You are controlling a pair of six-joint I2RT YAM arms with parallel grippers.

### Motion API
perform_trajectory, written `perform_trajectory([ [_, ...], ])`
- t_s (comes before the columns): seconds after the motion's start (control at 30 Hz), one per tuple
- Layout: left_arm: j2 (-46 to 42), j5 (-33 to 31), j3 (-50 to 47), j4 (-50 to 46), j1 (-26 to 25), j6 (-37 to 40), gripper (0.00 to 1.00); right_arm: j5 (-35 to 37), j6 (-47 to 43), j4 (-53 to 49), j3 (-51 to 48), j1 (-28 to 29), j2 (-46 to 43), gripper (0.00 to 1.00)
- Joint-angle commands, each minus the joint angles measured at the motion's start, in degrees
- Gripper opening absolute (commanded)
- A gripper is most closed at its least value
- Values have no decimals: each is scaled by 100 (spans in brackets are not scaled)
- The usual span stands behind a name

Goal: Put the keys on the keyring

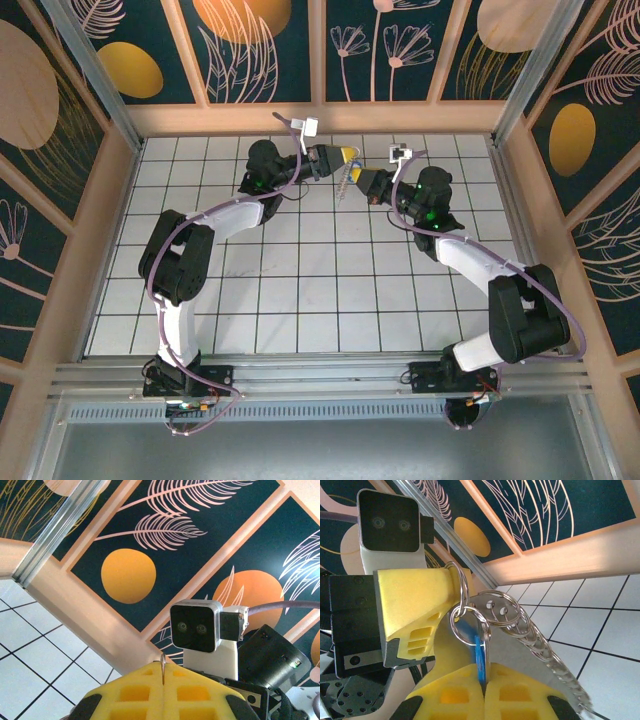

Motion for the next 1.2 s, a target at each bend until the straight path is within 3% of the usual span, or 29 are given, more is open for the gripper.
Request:
perform_trajectory([
  [0.0,-329,-147,-29,390,-34,11,0,-148,-154,-50,-7,28,-205,0],
  [0.47,-322,-218,-96,605,-47,-96,0,-534,-113,-66,366,333,134,0],
  [0.9,-305,-264,-122,665,-55,-103,0,-470,-175,-284,257,205,20,0],
  [1.03,-278,-261,-155,717,-59,-105,0,-276,-63,-447,202,144,-143,25],
  [1.17,-252,-253,-180,763,-54,-121,0,170,5,-723,87,94,-433,37],
])
